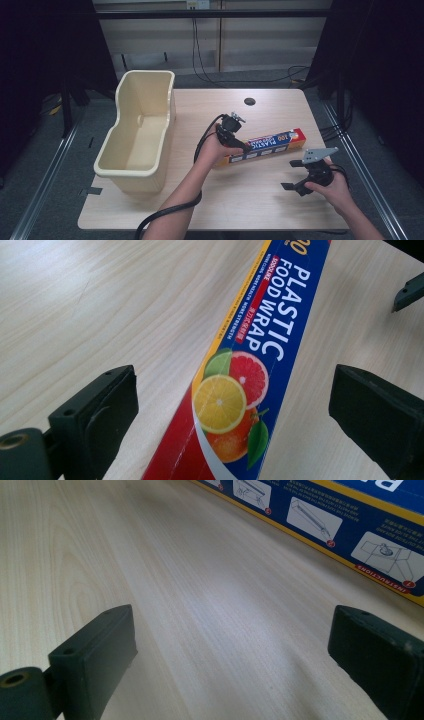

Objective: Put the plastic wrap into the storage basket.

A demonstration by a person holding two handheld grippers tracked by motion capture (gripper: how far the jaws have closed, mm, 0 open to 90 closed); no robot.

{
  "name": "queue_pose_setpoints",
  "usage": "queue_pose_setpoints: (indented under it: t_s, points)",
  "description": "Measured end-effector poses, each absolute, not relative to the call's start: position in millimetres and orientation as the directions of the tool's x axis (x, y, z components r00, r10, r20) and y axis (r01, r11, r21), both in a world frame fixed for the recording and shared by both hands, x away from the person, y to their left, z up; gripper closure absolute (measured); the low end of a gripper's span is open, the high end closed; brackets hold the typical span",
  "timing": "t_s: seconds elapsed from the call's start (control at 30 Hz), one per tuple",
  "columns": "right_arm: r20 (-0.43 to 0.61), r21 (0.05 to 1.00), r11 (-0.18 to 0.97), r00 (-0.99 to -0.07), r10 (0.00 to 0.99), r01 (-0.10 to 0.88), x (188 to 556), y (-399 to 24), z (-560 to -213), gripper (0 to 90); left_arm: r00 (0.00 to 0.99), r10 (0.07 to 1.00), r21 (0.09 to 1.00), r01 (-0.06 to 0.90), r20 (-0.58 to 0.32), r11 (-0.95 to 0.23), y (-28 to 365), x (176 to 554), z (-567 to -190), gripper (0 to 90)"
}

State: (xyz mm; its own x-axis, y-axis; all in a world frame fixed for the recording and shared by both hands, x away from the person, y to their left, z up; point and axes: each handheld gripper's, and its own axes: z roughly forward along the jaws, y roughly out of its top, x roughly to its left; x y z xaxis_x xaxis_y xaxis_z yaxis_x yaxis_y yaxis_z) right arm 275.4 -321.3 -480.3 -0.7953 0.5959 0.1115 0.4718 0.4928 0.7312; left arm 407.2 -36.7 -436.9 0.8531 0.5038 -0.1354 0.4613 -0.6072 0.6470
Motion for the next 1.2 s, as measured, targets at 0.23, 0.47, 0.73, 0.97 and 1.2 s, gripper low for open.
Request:
queue_pose_setpoints:
  t_s: [0.23,0.47,0.73,0.97,1.2]
  points:
    - [0.116,0.734,0.486,-0.793,0.598,0.474,275,-321,-480,5.0,0.855,0.497,0.635,0.469,-0.151,-0.613,-44,411,-444,5.1]
    - [0.119,0.732,0.49,-0.796,0.594,0.475,275,-321,-480,5.1,0.864,0.48,0.623,0.46,-0.15,-0.633,-53,414,-446,5.0]
    - [0.117,0.735,0.485,-0.793,0.598,0.474,275,-321,-479,5.1,0.867,0.477,0.616,0.455,-0.141,-0.644,-59,416,-452,5.1]
    - [0.115,0.736,0.484,-0.793,0.599,0.472,275,-321,-478,5.1,0.873,0.469,0.604,0.446,-0.132,-0.661,-66,416,-453,5.1]
    - [0.12,0.743,0.479,-0.797,0.591,0.467,276,-322,-479,5.0,0.884,0.447,0.604,0.43,-0.134,-0.671,-76,416,-454,5.7]
